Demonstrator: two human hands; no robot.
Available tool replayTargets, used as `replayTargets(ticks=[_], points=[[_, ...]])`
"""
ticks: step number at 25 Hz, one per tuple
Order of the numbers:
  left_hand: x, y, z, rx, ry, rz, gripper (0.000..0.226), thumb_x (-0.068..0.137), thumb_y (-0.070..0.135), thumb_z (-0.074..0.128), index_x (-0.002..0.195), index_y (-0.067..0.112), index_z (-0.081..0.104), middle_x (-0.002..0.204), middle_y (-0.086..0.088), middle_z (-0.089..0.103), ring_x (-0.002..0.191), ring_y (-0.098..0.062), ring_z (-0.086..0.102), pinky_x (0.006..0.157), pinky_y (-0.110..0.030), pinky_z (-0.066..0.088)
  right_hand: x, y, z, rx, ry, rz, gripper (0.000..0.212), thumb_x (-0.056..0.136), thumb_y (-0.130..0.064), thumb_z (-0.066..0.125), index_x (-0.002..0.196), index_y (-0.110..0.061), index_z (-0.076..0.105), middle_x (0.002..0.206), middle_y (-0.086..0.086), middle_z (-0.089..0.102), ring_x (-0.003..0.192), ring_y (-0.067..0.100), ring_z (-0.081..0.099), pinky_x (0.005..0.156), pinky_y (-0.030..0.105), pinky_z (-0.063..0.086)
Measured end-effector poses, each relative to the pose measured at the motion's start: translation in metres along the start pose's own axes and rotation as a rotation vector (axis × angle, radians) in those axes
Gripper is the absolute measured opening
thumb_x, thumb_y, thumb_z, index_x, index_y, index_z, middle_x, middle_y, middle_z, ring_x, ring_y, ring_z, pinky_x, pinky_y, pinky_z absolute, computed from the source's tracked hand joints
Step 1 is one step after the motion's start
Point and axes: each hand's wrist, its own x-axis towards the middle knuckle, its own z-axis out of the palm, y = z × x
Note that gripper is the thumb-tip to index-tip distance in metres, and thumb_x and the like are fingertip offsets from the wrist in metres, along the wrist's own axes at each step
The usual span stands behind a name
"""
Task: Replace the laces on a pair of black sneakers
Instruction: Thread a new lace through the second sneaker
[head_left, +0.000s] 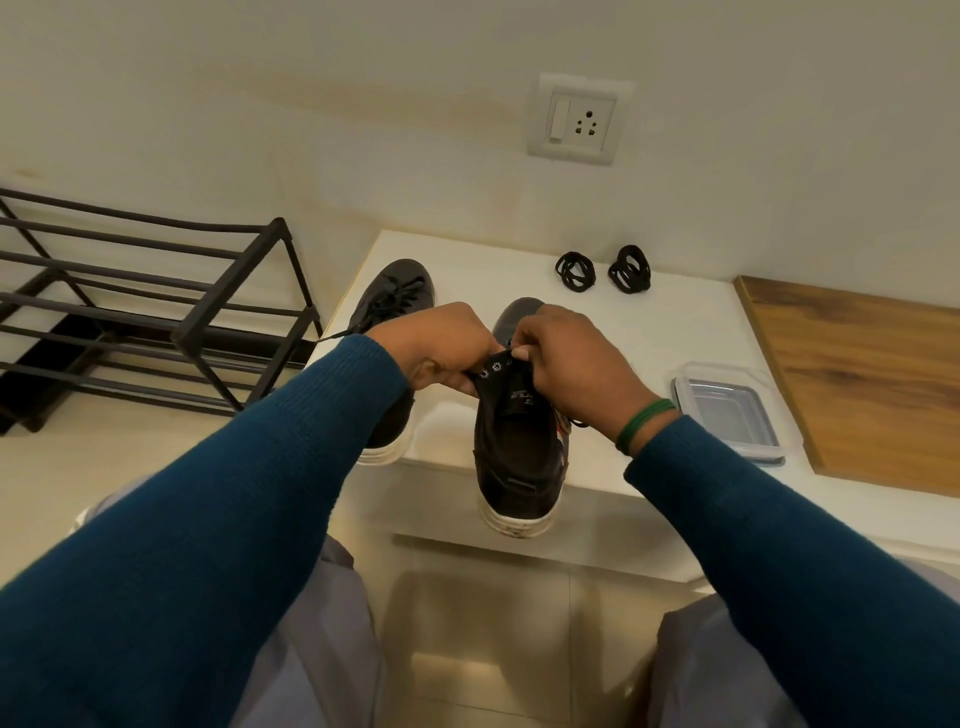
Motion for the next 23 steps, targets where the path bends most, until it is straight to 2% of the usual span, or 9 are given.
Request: replayTargets(ticks=[6, 11, 16, 18, 21, 23], points=[[0.004, -0.002, 0.001, -0.115, -0.004, -0.049, 0.02, 0.096, -0.001, 0.055, 0.107, -0.002, 0.071, 0.101, -0.017, 0.075, 0.092, -0.023, 0.075, 0.083, -0.037, 0.062, 0.003, -0.011, -0.005, -0.183, -0.099, 0.03, 0.02, 0.096, -0.014, 0.061, 0.115, -0.013, 0.069, 0.111, 0.007, 0.063, 0.1, 0.023, 0.059, 0.078, 0.027, 0.041], [0.005, -0.002, 0.002, -0.174, -0.008, -0.083, 0.017, 0.097, 0.0, 0.055, 0.106, -0.004, 0.07, 0.102, -0.018, 0.075, 0.091, -0.023, 0.075, 0.078, -0.035, 0.063, 0.005, -0.018, -0.008, -0.168, -0.139, 0.104, 0.02, 0.094, -0.013, 0.064, 0.113, -0.011, 0.07, 0.111, 0.009, 0.066, 0.099, 0.023, 0.063, 0.088, 0.031, 0.051], [0.002, -0.001, 0.003, -0.18, -0.009, -0.09, 0.015, 0.097, 0.0, 0.057, 0.102, -0.003, 0.071, 0.097, -0.016, 0.076, 0.087, -0.022, 0.076, 0.077, -0.034, 0.063, 0.008, -0.021, -0.005, -0.183, -0.165, 0.151, 0.022, 0.093, -0.016, 0.066, 0.113, -0.01, 0.071, 0.107, 0.01, 0.065, 0.094, 0.024, 0.064, 0.087, 0.034, 0.055], [0.001, -0.002, 0.001, -0.197, -0.017, -0.085, 0.017, 0.097, -0.001, 0.054, 0.102, -0.002, 0.07, 0.097, -0.015, 0.076, 0.085, -0.021, 0.076, 0.074, -0.033, 0.063, 0.008, -0.02, -0.002, -0.171, -0.148, 0.14, 0.019, 0.093, -0.016, 0.065, 0.11, -0.009, 0.071, 0.103, 0.009, 0.066, 0.089, 0.022, 0.063, 0.081, 0.031, 0.054], [0.001, -0.005, -0.005, -0.384, -0.013, -0.091, 0.02, 0.096, 0.0, 0.048, 0.107, -0.004, 0.065, 0.094, -0.014, 0.075, 0.081, -0.026, 0.076, 0.072, -0.038, 0.063, 0.004, -0.01, 0.0, -0.051, -0.001, 0.093, 0.012, 0.092, -0.012, 0.064, 0.102, -0.012, 0.058, 0.087, 0.001, 0.058, 0.071, 0.015, 0.054, 0.059, 0.026, 0.042], [0.002, -0.005, -0.004, -0.452, -0.003, -0.1, 0.021, 0.1, 0.008, 0.048, 0.106, -0.002, 0.065, 0.085, -0.013, 0.073, 0.075, -0.024, 0.074, 0.071, -0.037, 0.063, 0.0, -0.001, 0.0, 0.049, 0.072, 0.052, 0.015, 0.091, -0.009, 0.061, 0.102, -0.015, 0.052, 0.086, 0.002, 0.059, 0.073, 0.019, 0.055, 0.058, 0.032, 0.045]])
